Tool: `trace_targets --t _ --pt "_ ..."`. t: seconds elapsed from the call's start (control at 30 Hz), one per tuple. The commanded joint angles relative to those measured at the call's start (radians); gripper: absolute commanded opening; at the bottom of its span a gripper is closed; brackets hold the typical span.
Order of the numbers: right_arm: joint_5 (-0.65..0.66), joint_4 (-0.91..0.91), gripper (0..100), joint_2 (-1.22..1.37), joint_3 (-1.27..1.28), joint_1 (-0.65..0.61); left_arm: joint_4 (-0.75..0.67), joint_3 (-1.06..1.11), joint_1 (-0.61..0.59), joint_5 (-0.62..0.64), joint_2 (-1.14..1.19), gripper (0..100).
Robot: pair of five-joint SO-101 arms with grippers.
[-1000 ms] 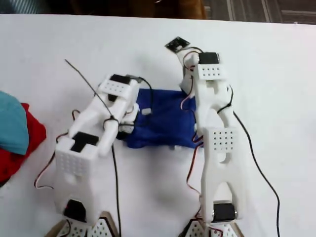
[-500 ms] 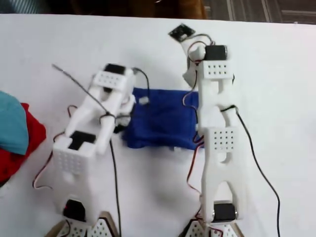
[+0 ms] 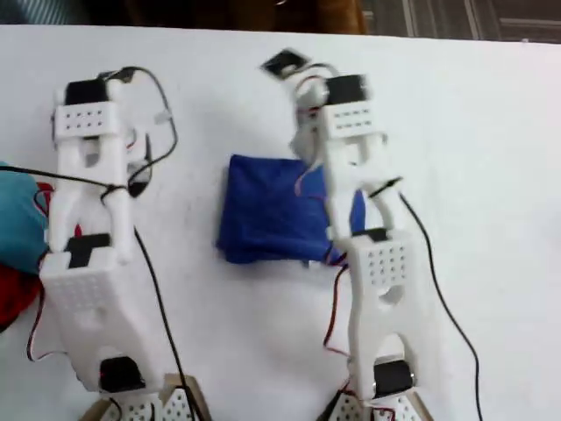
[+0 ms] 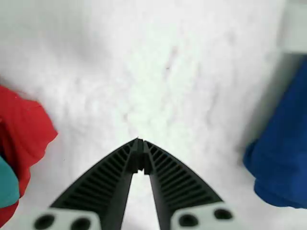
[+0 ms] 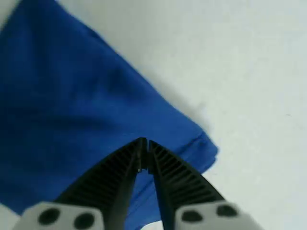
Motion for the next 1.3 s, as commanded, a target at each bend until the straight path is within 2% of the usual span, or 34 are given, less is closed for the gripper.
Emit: trace_targets --t 0.0,0.13,0.43,0.67,0.87,1.03,1.27 --pt "-0.017 0.019 1.8 -0.24 0.199 -0.116 0.014 0.027 -0.04 -0.012 -0.057 3" --pt "-0.051 -0.018 1.8 -0.375 0.411 -0.206 0.012 0.033 -0.049 -0.014 -0.057 3" --pt "-0.087 -0.251 1.8 -0.544 0.89 -0.39 0.009 0.033 -0.058 -0.014 -0.057 3" --pt "-0.094 -0.423 1.8 -0.596 1.092 -0.432 0.003 0.038 -0.087 -0.015 -0.055 3" --pt "-0.087 -0.518 1.8 -0.595 1.152 -0.433 0.003 0.038 -0.094 -0.015 -0.055 3" --pt "-0.086 -0.522 1.8 -0.513 1.114 -0.433 0.003 0.033 -0.094 -0.015 -0.057 3" --pt "-0.086 -0.338 1.8 -0.584 0.987 -0.435 0.005 0.033 -0.094 -0.015 -0.058 3"
